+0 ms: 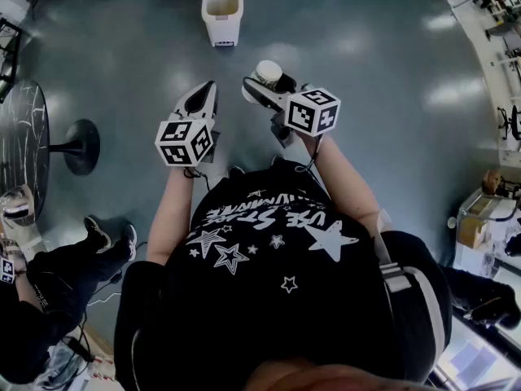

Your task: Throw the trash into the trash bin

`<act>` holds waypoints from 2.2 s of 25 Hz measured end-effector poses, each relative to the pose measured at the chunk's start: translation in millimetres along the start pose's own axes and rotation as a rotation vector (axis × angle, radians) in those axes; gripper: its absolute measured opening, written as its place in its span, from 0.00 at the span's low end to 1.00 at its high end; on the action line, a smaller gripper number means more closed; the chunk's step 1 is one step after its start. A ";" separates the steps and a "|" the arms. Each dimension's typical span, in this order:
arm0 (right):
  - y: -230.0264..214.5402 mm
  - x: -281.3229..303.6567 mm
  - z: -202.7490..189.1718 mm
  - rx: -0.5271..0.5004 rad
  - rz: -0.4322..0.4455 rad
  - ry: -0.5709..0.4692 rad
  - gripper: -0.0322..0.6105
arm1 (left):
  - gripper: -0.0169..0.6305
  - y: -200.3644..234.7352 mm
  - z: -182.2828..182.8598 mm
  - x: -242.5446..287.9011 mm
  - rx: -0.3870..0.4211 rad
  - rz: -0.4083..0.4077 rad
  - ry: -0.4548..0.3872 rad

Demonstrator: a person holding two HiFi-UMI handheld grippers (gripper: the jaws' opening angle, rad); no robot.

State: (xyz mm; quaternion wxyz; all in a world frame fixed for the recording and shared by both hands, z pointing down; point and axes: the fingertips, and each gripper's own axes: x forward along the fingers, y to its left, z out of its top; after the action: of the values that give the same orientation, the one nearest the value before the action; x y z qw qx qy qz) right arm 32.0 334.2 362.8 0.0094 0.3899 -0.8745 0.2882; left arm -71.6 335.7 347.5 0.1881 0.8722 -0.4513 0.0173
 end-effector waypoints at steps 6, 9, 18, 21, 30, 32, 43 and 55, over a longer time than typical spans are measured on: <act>3.6 1.6 -4.9 0.030 -0.033 -0.012 0.55 | 0.04 8.7 0.3 -11.6 0.081 0.008 0.014; 1.0 2.3 -1.6 0.035 -0.045 -0.010 0.56 | 0.04 10.1 7.0 -12.6 0.071 0.014 -0.005; -22.1 37.5 5.4 0.069 -0.013 0.013 0.56 | 0.04 39.9 14.3 -0.4 0.035 0.087 -0.020; -33.8 55.6 11.7 0.095 0.006 0.021 0.56 | 0.04 55.4 21.6 5.9 0.031 0.121 -0.026; -91.5 114.5 53.4 0.128 0.023 0.022 0.56 | 0.04 100.1 45.4 58.2 0.017 0.170 -0.025; -103.3 126.6 66.3 0.121 0.023 0.022 0.56 | 0.04 107.9 51.9 75.6 0.018 0.173 -0.020; -160.3 163.6 109.3 0.100 0.031 0.055 0.56 | 0.04 126.8 72.2 159.3 0.006 0.179 0.009; -215.1 178.7 132.9 0.141 0.070 0.067 0.56 | 0.04 134.7 81.4 221.1 0.010 0.223 0.017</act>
State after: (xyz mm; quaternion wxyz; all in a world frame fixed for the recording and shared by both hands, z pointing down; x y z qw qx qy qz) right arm 83.2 31.4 402.0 0.0012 0.3487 -0.8644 0.3623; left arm -59.0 64.8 358.2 0.1844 0.8173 -0.5439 0.0478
